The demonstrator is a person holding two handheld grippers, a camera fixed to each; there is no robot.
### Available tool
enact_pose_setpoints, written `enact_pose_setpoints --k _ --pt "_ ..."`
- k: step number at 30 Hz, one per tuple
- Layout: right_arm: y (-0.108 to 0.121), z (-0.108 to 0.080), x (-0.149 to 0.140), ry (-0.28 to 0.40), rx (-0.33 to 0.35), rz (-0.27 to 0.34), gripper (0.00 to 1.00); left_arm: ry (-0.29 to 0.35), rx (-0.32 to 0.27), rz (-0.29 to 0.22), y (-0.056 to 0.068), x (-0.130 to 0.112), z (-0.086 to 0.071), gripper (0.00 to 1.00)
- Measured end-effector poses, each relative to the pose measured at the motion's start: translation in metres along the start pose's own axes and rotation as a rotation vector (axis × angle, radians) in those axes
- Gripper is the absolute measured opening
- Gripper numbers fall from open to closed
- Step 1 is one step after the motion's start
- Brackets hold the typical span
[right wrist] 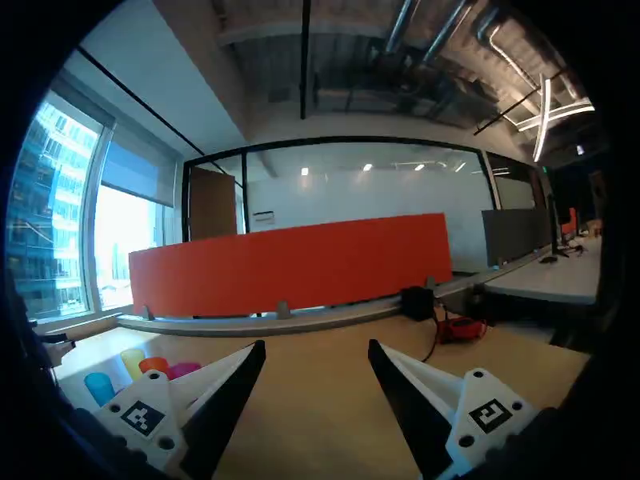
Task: Pour water
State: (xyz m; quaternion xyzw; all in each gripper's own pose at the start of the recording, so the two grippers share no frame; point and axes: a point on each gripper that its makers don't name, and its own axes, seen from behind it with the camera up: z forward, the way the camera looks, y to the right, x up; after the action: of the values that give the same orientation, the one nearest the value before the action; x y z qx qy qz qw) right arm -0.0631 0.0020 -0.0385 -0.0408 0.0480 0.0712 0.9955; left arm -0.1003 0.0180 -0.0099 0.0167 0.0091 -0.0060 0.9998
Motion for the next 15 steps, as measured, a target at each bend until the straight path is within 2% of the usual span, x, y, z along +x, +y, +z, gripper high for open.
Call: enact_pose_setpoints --k 15 --pt "0.002 -0.002 -0.019 -0.015 -0.001 -0.017 0.99 0.0 0.0 0.001 0.0 0.0 -0.001 0.92"
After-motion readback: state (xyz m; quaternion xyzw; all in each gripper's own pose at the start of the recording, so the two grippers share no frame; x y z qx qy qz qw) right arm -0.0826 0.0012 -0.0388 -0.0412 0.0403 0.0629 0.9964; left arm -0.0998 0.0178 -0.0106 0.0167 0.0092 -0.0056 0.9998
